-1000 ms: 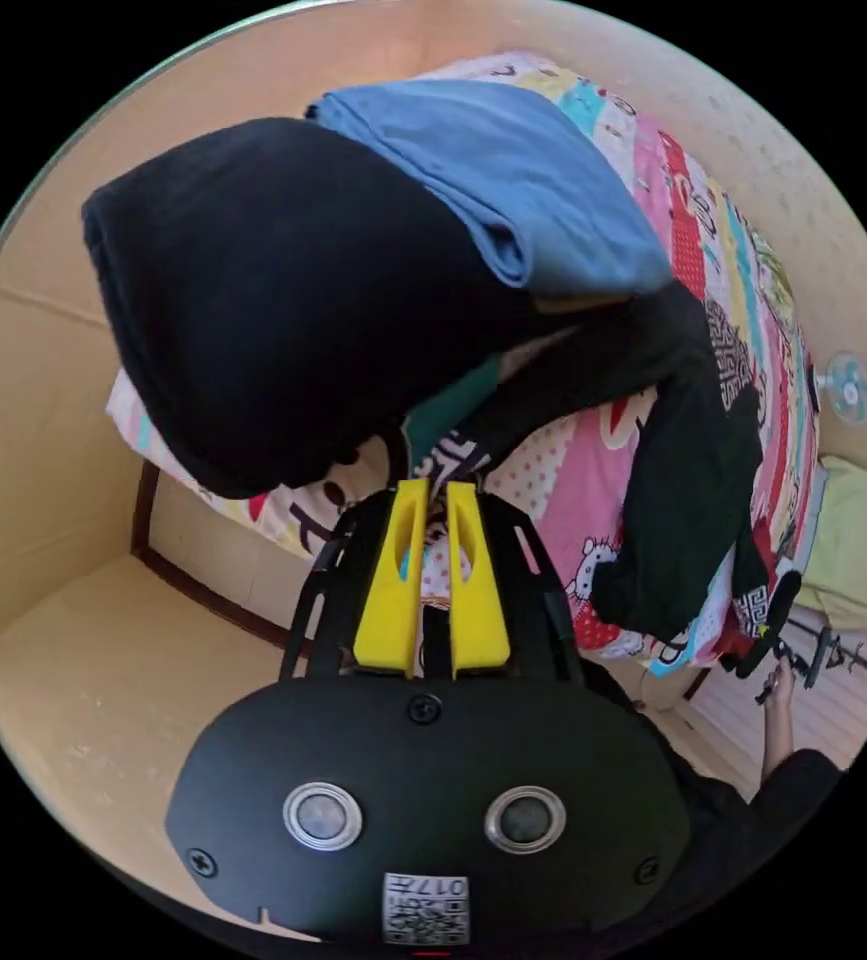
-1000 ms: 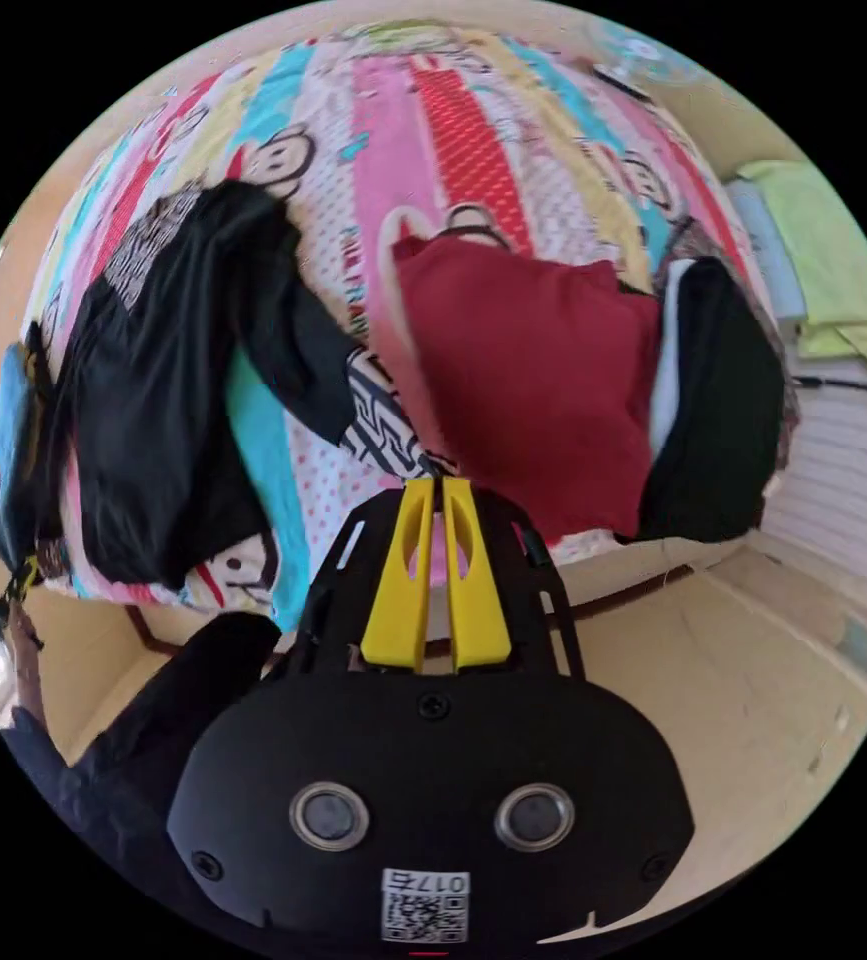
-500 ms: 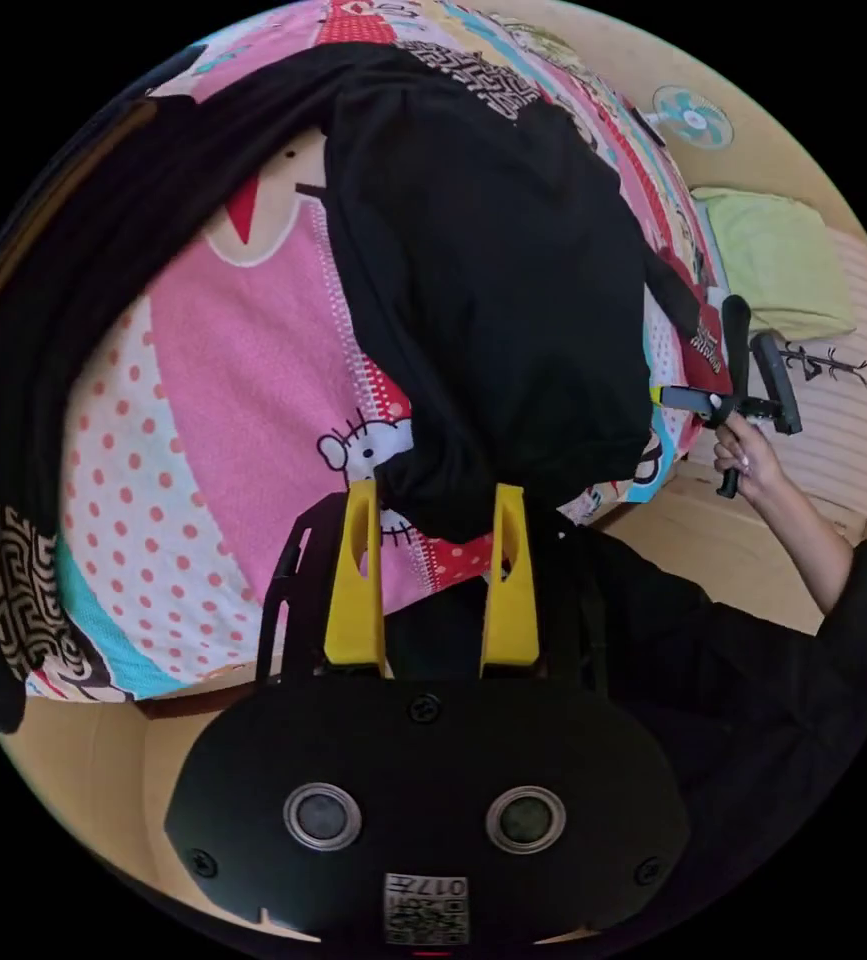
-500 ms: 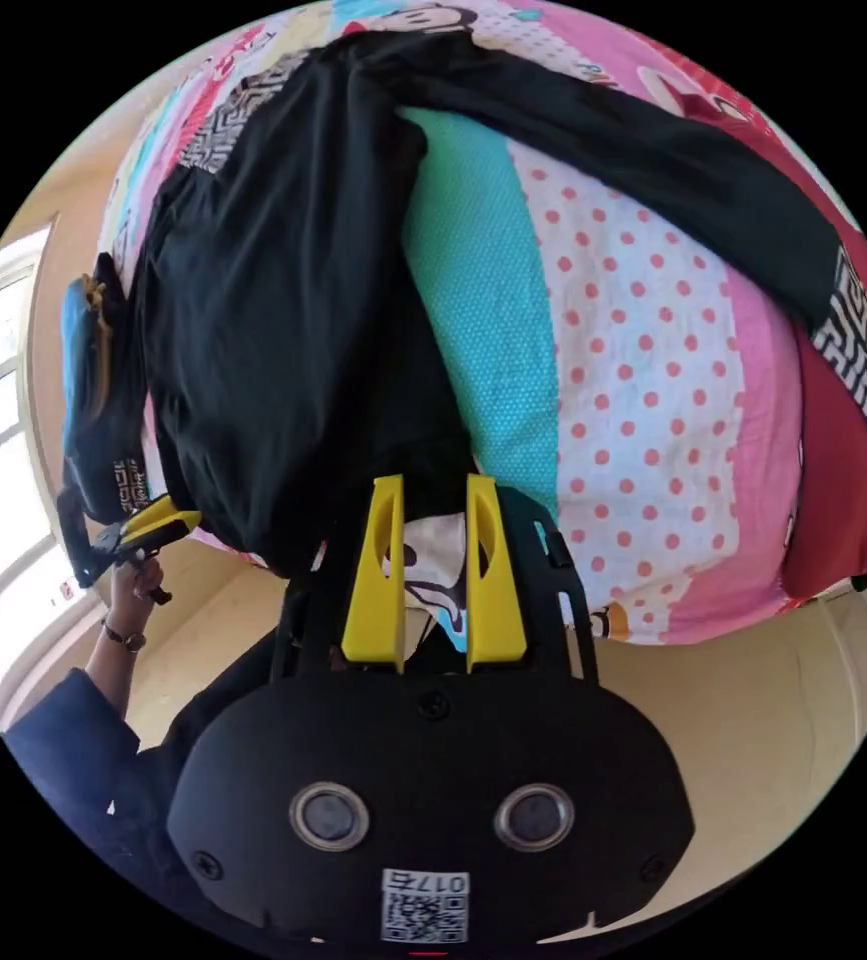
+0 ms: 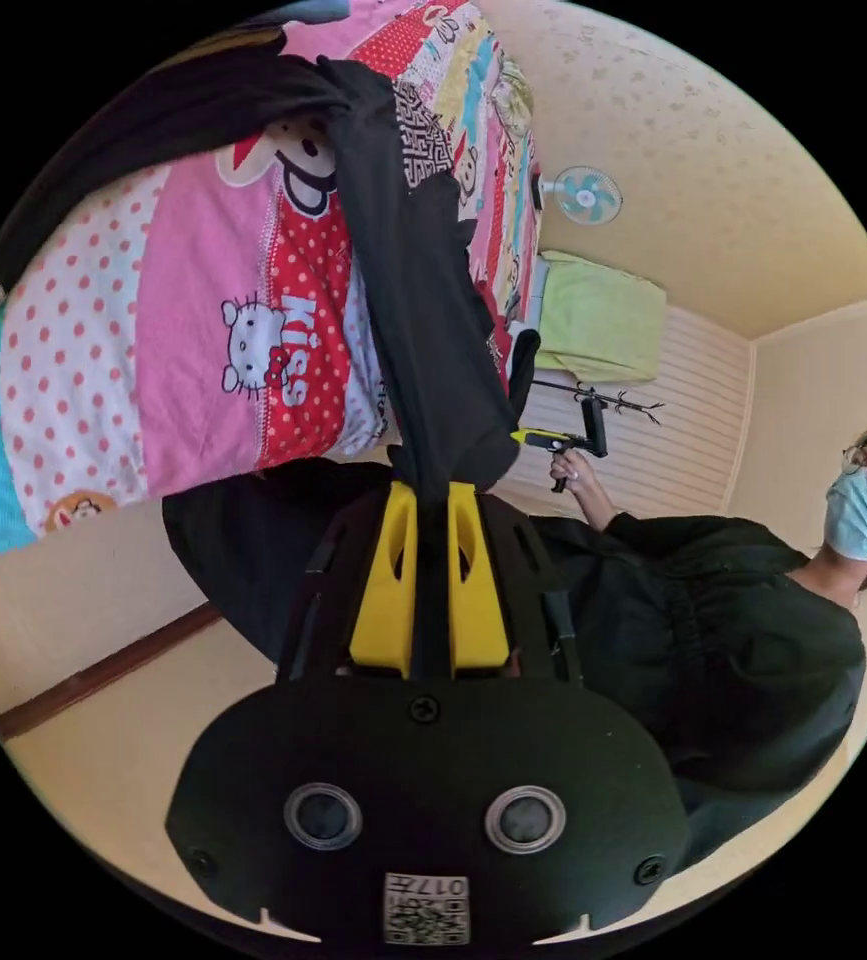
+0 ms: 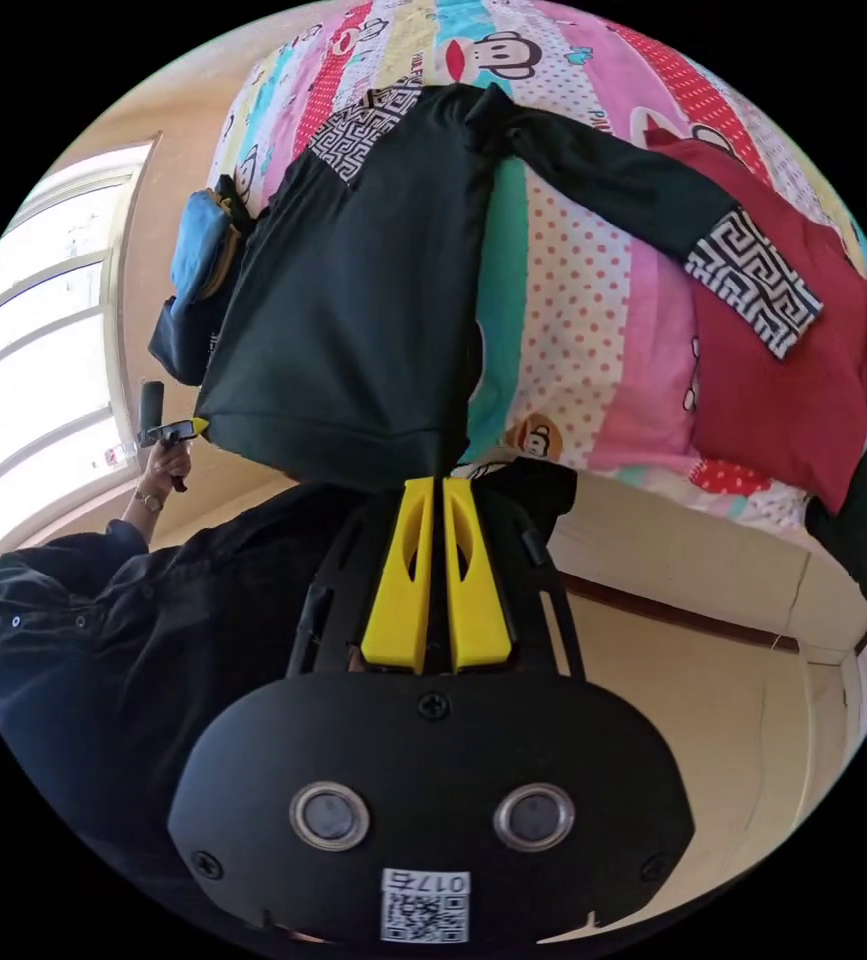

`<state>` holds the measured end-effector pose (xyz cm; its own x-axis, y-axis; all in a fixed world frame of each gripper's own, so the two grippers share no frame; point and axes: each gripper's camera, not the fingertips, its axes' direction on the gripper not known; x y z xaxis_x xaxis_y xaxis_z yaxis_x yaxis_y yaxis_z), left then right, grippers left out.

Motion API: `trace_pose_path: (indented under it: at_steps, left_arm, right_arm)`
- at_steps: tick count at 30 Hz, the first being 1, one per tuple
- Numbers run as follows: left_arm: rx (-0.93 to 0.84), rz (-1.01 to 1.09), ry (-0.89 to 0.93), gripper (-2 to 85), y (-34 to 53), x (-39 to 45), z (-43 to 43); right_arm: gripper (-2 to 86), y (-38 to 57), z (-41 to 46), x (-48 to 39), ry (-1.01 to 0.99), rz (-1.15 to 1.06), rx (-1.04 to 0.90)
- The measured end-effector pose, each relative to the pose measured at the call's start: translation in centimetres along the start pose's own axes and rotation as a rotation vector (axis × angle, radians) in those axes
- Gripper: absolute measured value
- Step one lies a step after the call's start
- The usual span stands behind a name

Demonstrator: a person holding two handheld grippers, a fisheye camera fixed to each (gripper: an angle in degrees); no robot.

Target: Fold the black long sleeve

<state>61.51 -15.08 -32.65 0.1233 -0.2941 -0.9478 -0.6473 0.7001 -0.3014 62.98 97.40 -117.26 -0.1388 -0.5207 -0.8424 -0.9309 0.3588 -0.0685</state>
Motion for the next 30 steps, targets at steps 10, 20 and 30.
trace_pose_path:
  at_steps: [10,20,30]
  left_arm:
    - [0.199,-0.620,-0.199,6.6,9.2,-5.8,6.8]
    - [0.341,-0.561,-0.160,6.7,11.0,-0.4,3.8]
    - [0.465,-0.564,-0.135,6.7,10.6,1.2,-1.4]
  right_arm:
    - [7.8,3.8,2.1,12.1,-0.075,0.338,0.013]
    - [9.8,3.0,-4.6,25.3,-0.712,0.952,0.820]
    - [4.2,1.4,-3.4,27.3,-0.590,1.065,0.765]
